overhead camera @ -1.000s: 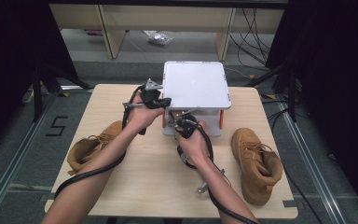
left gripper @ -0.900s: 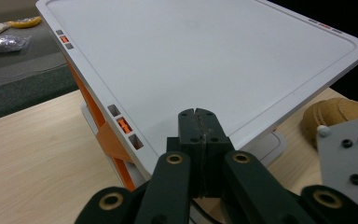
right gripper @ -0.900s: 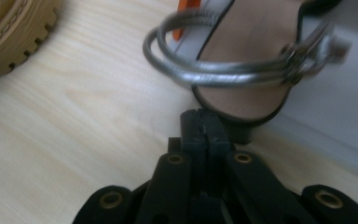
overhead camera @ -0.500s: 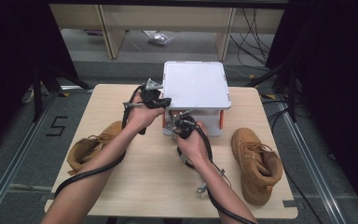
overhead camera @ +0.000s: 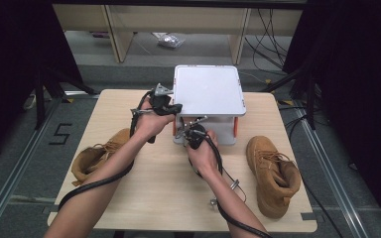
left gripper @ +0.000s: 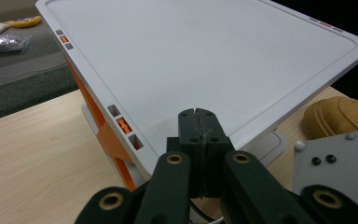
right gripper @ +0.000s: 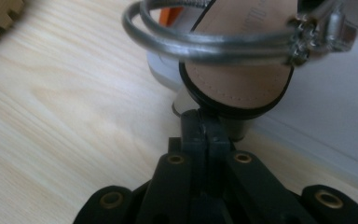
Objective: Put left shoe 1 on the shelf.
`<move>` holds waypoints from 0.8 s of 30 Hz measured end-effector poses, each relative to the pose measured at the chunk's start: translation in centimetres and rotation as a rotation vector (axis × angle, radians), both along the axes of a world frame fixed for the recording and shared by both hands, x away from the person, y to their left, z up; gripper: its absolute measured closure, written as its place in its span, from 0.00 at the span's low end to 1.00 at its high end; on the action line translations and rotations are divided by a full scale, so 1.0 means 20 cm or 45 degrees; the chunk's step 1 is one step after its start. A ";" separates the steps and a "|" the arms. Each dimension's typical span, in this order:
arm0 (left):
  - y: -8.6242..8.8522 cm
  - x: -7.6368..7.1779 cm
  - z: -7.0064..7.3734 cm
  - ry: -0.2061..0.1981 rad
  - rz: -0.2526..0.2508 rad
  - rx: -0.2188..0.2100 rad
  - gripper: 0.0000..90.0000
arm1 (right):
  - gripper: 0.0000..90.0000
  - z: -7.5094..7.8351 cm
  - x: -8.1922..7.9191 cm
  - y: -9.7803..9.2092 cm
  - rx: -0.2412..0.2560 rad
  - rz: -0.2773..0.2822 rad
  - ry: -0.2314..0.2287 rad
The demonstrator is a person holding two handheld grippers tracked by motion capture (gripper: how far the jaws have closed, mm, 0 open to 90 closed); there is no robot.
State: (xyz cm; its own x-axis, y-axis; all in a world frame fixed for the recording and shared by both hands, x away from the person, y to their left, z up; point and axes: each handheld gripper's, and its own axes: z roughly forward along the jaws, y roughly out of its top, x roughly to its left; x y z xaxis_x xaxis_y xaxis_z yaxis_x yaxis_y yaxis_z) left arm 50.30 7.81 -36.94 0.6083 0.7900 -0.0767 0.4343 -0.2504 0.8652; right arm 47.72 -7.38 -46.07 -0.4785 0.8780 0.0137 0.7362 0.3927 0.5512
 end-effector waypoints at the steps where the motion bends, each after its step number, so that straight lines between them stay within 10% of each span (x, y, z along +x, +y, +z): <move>1: 0.00 0.00 0.00 0.000 0.001 0.000 1.00 | 1.00 0.00 0.01 0.00 -0.001 0.002 -0.008; 24: 0.00 0.00 0.00 0.005 0.003 0.002 1.00 | 0.99 -0.04 0.08 0.06 -0.048 0.039 -0.113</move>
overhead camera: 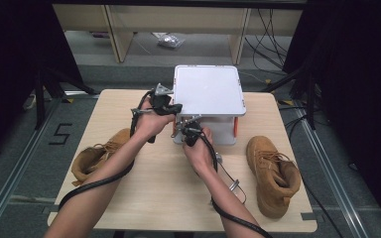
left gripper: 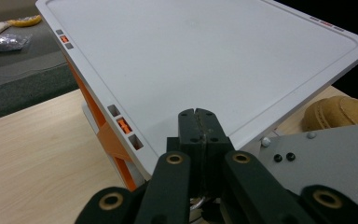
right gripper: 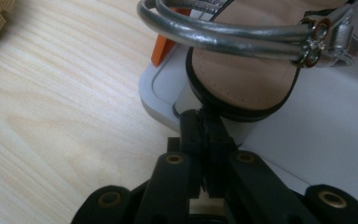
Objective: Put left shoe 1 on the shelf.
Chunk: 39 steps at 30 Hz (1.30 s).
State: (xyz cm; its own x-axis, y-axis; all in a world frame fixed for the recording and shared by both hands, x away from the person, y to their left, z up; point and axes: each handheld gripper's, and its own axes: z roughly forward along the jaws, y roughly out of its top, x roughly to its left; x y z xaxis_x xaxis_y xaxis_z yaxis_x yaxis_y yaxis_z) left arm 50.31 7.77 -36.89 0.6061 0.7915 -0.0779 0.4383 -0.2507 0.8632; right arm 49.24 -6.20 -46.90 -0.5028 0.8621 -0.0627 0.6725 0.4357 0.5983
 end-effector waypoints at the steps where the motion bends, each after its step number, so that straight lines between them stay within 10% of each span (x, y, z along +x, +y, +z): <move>1: 0.00 0.00 0.00 0.000 0.000 0.000 1.00 | 0.99 0.00 0.00 0.00 0.000 0.000 0.000; 17: 0.00 0.00 0.00 -0.008 -0.003 0.005 1.00 | 0.87 0.08 -0.09 -0.07 0.084 -0.041 -0.015; 29: -0.01 0.00 0.00 -0.020 -0.001 0.027 1.00 | 0.57 0.27 -0.39 -0.47 0.171 -0.122 0.067; 39: -0.01 -0.01 0.00 -0.021 0.004 0.030 1.00 | 0.49 0.25 -0.51 -0.60 0.174 -0.109 0.144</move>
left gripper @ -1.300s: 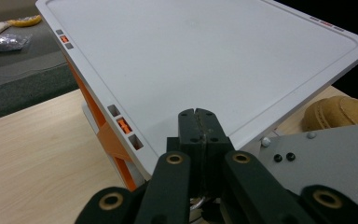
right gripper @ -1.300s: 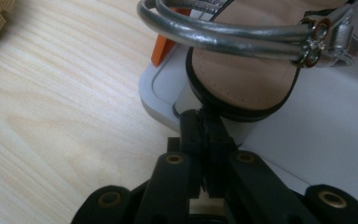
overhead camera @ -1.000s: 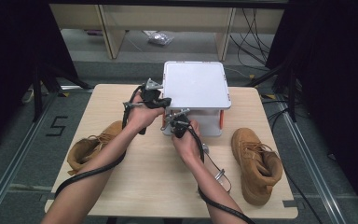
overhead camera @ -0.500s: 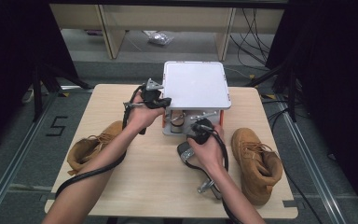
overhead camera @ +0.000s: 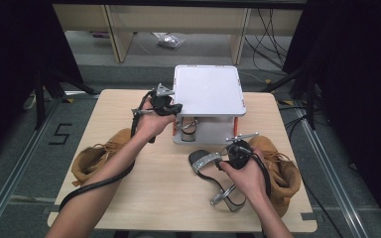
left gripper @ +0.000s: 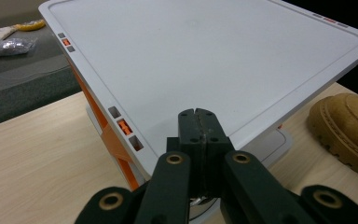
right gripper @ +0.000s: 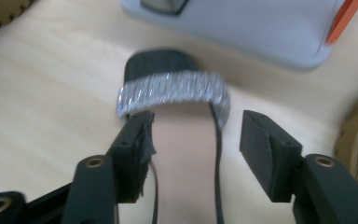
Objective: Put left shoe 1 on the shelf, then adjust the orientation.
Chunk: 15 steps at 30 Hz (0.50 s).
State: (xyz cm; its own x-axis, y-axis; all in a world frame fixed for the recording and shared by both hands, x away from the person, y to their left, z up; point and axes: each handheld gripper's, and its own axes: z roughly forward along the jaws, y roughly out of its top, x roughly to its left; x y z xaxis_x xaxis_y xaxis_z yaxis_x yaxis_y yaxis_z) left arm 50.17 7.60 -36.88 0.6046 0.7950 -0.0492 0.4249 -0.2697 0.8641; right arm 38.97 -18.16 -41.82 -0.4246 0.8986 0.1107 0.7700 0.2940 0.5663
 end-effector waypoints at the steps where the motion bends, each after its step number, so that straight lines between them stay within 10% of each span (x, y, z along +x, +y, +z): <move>1: 0.00 0.00 0.00 0.000 0.001 -0.003 1.00 | 0.48 0.00 -0.02 -0.02 0.008 0.002 0.035; 15: 0.00 0.00 0.00 0.008 0.008 0.004 1.00 | 0.41 -0.03 -0.06 -0.05 -0.040 0.084 0.174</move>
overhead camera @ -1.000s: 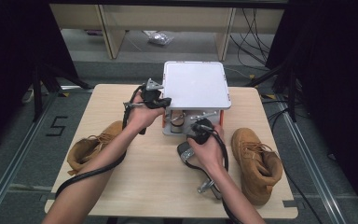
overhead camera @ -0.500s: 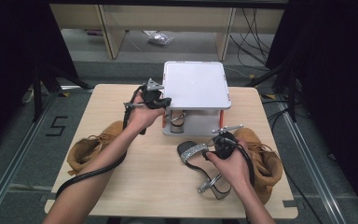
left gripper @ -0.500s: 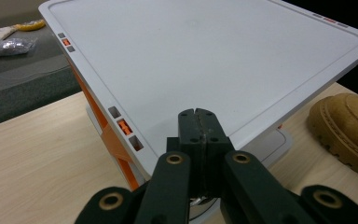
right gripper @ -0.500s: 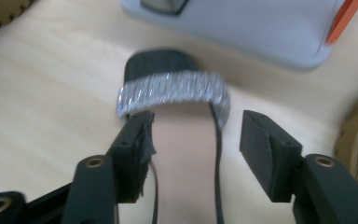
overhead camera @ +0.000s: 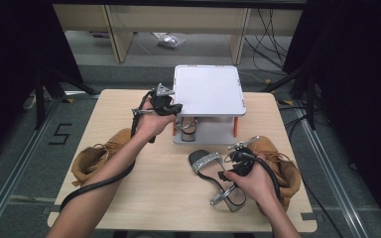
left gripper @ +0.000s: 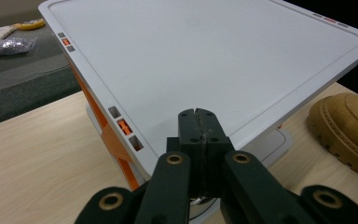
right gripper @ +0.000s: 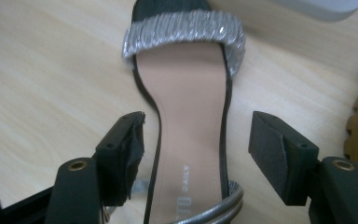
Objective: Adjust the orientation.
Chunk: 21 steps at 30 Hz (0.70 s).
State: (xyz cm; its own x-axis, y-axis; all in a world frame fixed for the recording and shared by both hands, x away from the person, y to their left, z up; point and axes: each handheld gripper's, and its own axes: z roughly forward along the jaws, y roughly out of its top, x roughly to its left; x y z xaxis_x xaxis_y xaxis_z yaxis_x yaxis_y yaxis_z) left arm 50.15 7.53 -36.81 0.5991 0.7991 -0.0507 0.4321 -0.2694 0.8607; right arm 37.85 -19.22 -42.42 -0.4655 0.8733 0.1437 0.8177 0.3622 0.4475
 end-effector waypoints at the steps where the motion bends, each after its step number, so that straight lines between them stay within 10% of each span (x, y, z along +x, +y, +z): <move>1: 0.00 0.00 0.00 -0.004 0.000 -0.007 1.00 | 0.41 0.00 0.00 0.00 -0.018 0.031 0.023; 21: 0.00 0.00 0.00 0.004 -0.007 -0.008 1.00 | 0.37 -0.11 0.10 0.11 -0.152 0.142 0.219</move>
